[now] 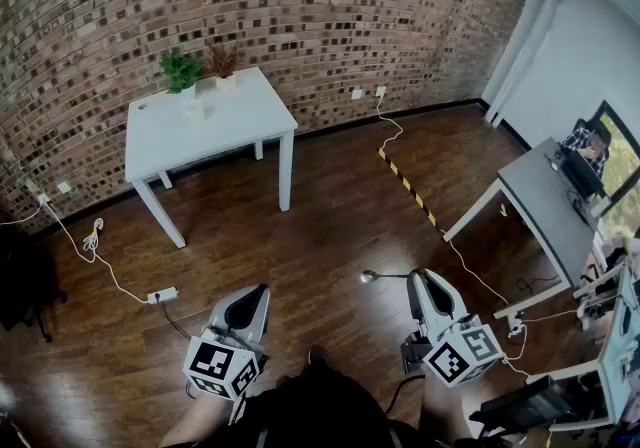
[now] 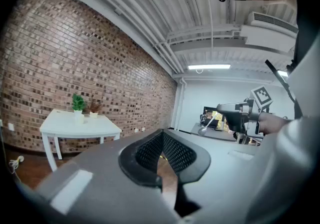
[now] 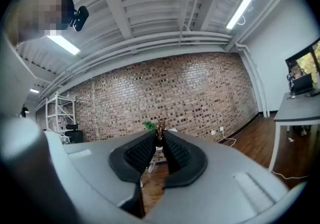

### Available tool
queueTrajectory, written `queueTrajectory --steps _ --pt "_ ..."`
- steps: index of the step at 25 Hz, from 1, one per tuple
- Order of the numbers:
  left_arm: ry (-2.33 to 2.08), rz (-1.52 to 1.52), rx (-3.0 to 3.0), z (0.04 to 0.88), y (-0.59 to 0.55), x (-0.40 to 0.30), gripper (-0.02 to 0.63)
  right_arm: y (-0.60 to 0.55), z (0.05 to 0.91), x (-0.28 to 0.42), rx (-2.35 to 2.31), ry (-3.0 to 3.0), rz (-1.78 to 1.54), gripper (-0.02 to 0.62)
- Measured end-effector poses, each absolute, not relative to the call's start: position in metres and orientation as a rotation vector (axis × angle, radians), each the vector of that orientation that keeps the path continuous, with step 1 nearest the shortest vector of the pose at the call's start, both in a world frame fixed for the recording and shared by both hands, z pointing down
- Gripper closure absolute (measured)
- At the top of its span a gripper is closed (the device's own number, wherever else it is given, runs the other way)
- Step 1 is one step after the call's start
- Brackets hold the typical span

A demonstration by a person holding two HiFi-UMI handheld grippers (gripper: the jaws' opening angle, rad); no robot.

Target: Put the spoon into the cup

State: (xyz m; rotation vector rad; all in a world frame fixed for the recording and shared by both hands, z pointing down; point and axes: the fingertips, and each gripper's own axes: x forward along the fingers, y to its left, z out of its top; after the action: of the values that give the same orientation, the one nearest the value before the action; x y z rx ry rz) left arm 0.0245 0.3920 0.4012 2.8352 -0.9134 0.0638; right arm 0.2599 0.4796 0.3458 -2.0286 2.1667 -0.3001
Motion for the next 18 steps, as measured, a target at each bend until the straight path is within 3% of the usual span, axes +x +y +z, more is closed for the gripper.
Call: queueTrajectory --steps 18 --pt "-1.157 0.061 2.789 0.371 0.299 0.074 0.612 0.338 0.336 0.307 -1.778 2.374 -0.307 0.548"
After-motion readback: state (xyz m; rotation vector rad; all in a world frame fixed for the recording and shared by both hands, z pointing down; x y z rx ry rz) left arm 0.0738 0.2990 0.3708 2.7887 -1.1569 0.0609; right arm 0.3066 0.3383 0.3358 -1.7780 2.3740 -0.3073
